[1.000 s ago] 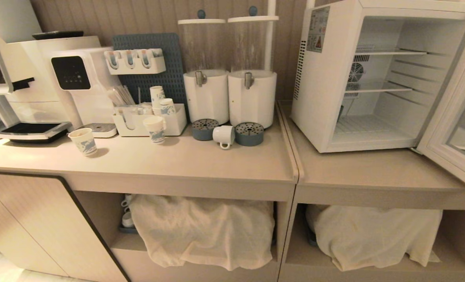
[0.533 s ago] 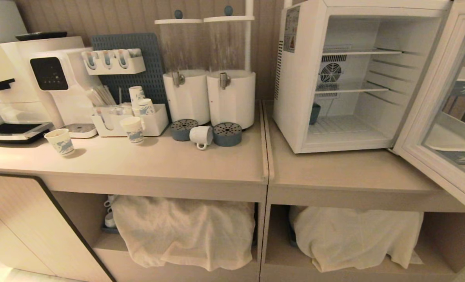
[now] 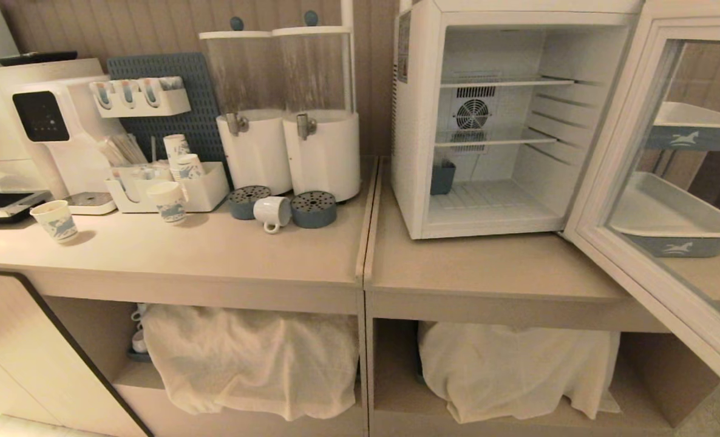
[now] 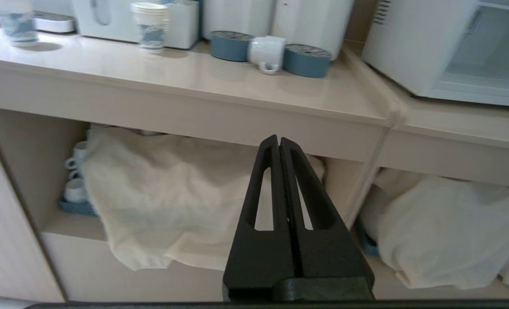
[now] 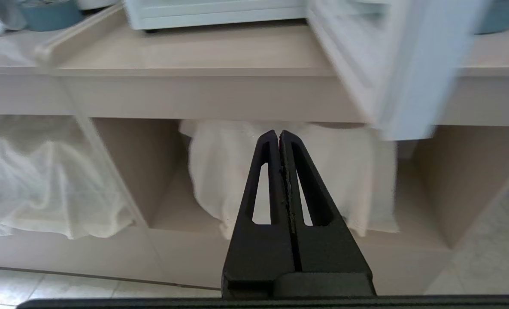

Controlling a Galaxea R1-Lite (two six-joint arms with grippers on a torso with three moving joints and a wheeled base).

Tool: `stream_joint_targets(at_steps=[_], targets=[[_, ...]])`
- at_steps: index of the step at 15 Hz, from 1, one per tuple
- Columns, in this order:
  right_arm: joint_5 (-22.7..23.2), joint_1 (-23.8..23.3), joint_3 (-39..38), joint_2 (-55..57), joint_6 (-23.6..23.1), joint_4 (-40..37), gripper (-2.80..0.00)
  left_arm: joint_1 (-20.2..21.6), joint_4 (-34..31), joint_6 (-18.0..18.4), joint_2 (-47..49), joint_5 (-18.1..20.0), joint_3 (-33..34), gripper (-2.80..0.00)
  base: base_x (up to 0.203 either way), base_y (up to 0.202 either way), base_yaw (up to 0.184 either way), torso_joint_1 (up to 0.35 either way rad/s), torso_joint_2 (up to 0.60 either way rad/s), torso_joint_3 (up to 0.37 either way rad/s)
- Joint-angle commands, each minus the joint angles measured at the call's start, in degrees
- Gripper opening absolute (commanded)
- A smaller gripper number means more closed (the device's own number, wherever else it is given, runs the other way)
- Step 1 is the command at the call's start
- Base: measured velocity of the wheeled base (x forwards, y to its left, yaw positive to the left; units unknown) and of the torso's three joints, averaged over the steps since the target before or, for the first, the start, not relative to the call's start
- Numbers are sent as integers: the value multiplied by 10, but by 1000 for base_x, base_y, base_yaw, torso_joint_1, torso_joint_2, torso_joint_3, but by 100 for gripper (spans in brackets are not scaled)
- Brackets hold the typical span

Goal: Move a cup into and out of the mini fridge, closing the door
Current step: Close the freezer door

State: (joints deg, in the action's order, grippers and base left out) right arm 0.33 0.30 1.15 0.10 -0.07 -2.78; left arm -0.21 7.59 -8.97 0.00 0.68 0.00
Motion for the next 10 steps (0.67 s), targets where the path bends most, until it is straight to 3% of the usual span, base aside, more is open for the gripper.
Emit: stream_joint_targets(at_steps=[1,10], targets=[[-1,0,0,1,0,0,-280,0,1,-1,-3,0,23,-280,0,-191,0,2,2,5],[0,0,0,1,1,0,-280,0,1,-1,-3,0,23,-280,0,-192,1,2,1,1]])
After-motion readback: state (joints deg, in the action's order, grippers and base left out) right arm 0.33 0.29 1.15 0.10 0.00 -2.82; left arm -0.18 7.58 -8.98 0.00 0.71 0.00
